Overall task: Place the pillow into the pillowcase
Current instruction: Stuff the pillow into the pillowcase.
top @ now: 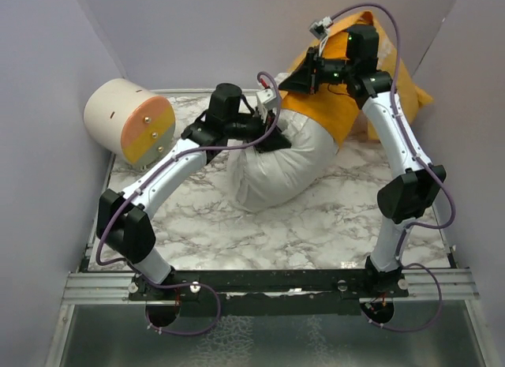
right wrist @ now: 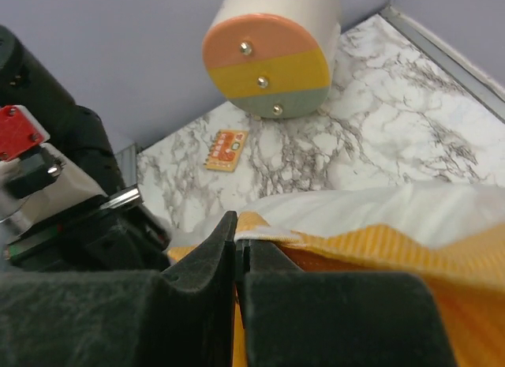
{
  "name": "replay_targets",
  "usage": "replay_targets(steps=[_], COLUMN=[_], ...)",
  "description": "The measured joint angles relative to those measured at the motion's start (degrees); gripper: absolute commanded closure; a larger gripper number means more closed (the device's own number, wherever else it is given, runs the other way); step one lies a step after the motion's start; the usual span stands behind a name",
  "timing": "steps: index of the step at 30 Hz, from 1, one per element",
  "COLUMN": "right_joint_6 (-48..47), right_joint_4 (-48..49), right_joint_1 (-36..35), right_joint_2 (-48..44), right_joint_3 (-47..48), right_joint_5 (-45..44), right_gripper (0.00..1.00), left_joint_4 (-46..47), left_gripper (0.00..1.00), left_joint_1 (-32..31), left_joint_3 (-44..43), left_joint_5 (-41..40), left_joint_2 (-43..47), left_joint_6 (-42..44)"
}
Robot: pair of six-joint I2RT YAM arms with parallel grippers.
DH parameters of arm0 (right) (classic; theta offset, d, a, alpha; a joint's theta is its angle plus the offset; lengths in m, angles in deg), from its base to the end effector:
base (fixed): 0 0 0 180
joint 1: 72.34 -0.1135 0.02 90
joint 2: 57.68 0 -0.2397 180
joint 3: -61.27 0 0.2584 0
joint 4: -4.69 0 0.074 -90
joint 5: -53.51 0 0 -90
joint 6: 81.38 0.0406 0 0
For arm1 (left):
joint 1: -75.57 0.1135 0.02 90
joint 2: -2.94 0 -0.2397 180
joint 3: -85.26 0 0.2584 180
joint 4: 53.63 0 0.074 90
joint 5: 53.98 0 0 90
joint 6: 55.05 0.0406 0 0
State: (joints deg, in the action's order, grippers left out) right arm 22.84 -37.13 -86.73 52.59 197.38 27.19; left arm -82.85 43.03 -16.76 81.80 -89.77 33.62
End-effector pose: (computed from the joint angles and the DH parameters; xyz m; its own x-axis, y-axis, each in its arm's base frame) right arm 0.4017 0.1406 0.4257 -0.4906 -0.0134 -0.8713 -0.8504 0.2255 0.4754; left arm 0.3068 -0.2303 0.3599 -0.3089 0.1779 -0.9343 0.9363 0.2297 -0.2658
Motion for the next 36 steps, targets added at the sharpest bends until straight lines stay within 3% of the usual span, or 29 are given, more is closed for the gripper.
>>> replay_targets(steps=[4,9,14,16,19,23,28,33,36], right_joint_6=[-4.7,-10.05,-16.65,-20.06,-24.94,-29.62,-33.48,-38.03,-38.49], right_joint_4=[0.35,0.59,-2.01,-3.8,-5.62,-4.83,2.45,13.35,17.18], right_joint_1=[-1.88,-3.21,-4.09,-4.24,-3.34,0.68,3.52,3.32,3.32], right_joint_2=[-1.86,-3.85,-6.21,-8.33,-13.11,-21.92,-31.63,-29.99,-27.32], right_joint_3=[-6.88,-15.91,-15.76,-15.13,-15.26,-20.76,-36.98,-52.92,-55.52], right_joint_5=[-4.81,-6.05,-5.16,-4.9,-4.76,-6.69,-18.38,-27.76,-31.32], right_gripper=[0.92,0.72,0.34,0.18,0.01,0.0,0.0,0.01,0.07], left_joint_4=[15.54,38.23,47.41,47.74,46.53,43.08,40.52,38.88,37.42], left_gripper=[1.0,1.0,1.0,1.0,1.0,1.0,1.0,1.0,1.0], left_joint_1=[0.33,9.53,15.41,15.98,16.09,16.2,16.39,16.41,16.41], left_joint_3=[10.88,26.14,30.91,30.97,30.91,30.14,30.1,30.1,30.1], left_joint_5=[4.68,9.77,11.61,11.93,12.35,12.9,13.11,13.14,13.11], left_joint_2=[2.58,4.09,4.09,4.09,4.26,4.96,6.01,7.1,7.93], left_joint_6=[-13.42,-31.3,-37.55,-37.51,-36.02,-32.81,-30.34,-28.89,-27.93])
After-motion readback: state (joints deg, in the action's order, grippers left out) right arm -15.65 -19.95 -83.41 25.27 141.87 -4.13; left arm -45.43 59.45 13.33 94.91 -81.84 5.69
